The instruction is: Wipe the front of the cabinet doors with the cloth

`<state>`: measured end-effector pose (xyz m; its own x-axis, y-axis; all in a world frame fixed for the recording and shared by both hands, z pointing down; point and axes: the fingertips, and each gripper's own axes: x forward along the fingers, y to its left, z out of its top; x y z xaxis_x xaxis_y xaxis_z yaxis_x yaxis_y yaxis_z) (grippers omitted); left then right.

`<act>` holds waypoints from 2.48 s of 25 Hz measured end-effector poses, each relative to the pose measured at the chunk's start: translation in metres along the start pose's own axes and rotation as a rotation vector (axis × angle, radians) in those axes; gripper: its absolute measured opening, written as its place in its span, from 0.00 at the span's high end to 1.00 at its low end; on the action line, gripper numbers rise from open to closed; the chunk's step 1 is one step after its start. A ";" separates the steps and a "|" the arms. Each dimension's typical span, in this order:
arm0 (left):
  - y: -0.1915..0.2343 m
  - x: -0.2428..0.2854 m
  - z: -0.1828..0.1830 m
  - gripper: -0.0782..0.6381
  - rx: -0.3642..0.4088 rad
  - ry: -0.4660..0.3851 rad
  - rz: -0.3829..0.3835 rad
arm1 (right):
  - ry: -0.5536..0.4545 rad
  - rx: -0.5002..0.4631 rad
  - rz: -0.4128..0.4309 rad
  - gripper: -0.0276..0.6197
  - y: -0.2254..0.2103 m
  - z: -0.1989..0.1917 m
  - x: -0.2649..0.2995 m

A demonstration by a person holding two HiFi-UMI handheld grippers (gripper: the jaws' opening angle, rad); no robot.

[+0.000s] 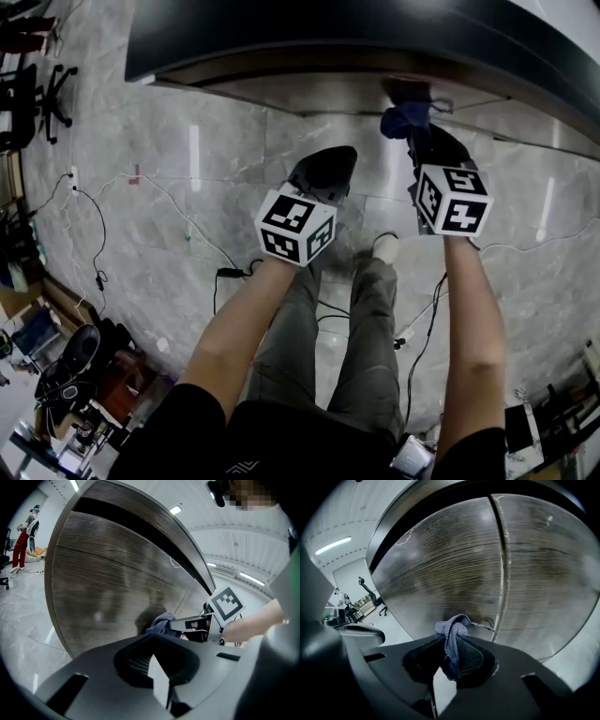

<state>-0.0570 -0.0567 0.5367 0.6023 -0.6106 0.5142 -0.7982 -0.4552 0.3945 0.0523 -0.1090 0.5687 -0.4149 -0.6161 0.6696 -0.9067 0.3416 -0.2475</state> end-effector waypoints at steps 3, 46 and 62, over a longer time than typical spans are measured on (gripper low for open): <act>-0.020 0.010 0.007 0.89 0.010 0.001 -0.013 | 0.005 -0.019 -0.018 0.85 -0.023 0.004 -0.015; 0.133 -0.102 -0.032 0.89 -0.112 -0.005 0.187 | 0.156 -0.189 0.208 0.85 0.196 -0.026 0.104; 0.128 -0.066 -0.037 0.89 -0.068 0.013 0.152 | 0.150 -0.117 0.052 0.85 0.111 -0.033 0.099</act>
<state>-0.1986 -0.0502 0.5812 0.4749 -0.6603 0.5818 -0.8782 -0.3128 0.3619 -0.0867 -0.1085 0.6311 -0.4371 -0.4859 0.7568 -0.8657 0.4555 -0.2075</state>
